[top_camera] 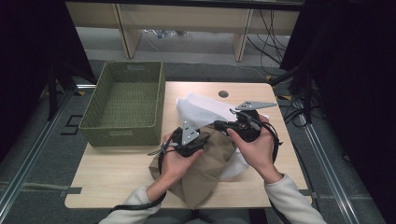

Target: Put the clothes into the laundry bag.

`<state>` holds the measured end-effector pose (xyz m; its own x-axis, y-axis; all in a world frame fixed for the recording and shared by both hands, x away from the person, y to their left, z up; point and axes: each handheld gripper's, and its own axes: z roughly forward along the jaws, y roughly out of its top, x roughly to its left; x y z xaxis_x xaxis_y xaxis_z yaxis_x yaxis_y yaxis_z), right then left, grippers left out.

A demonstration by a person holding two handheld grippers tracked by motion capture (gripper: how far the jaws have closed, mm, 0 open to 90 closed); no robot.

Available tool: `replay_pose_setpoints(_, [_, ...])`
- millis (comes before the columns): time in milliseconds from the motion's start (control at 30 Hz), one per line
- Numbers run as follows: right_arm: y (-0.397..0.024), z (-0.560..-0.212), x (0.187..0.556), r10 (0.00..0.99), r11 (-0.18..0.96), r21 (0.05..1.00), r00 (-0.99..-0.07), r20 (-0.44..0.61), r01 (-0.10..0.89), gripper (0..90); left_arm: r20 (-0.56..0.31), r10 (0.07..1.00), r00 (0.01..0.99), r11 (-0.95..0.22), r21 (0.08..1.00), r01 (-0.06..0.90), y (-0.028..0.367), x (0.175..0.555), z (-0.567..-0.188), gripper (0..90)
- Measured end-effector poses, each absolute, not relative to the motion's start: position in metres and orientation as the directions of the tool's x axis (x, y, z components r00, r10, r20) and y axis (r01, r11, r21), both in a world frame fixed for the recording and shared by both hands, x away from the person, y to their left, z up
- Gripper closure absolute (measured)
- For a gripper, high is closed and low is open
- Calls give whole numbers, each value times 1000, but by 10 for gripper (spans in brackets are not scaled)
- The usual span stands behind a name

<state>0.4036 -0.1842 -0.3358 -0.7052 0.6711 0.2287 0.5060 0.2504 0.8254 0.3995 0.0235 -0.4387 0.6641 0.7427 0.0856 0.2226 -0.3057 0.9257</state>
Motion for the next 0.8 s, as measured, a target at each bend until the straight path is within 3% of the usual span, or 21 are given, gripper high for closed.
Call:
replay_pose_setpoints(100, [-185, -336, 404, 673, 252, 833, -708, 214, 492, 900, 119, 715, 689, -319, 932, 170, 28, 378, -428, 473])
replay_pose_setpoints(267, [-184, -335, 403, 682, 260, 825, -700, 211, 502, 900, 141, 689, 711, -320, 939, 124, 31, 359, -423, 468])
replay_pose_setpoints(367, [-182, -336, 403, 678, 260, 823, -702, 217, 505, 900, 163, 640, 751, -370, 922, 115, 24, 349, -430, 432])
replay_pose_setpoints(433, [-181, -336, 403, 674, 263, 824, -706, 215, 502, 900, 196, 576, 793, -469, 875, 124, 10, 349, -448, 379])
replay_pose_setpoints(533, [-181, -336, 402, 675, 265, 820, -705, 217, 507, 900, 202, 554, 808, -517, 844, 144, 0, 350, -462, 293])
replay_pose_setpoints(600, [-181, -336, 401, 684, 265, 817, -698, 215, 511, 900, 253, 537, 805, -599, 786, 152, -8, 356, -477, 259])
replay_pose_setpoints(700, [-182, -337, 403, 679, 281, 826, -709, 189, 489, 900, 280, 539, 794, -625, 765, 155, -15, 360, -488, 263])
replay_pose_setpoints(800, [-181, -336, 402, 675, 275, 821, -709, 205, 500, 900, 300, 545, 783, -646, 746, 163, -19, 364, -493, 339])
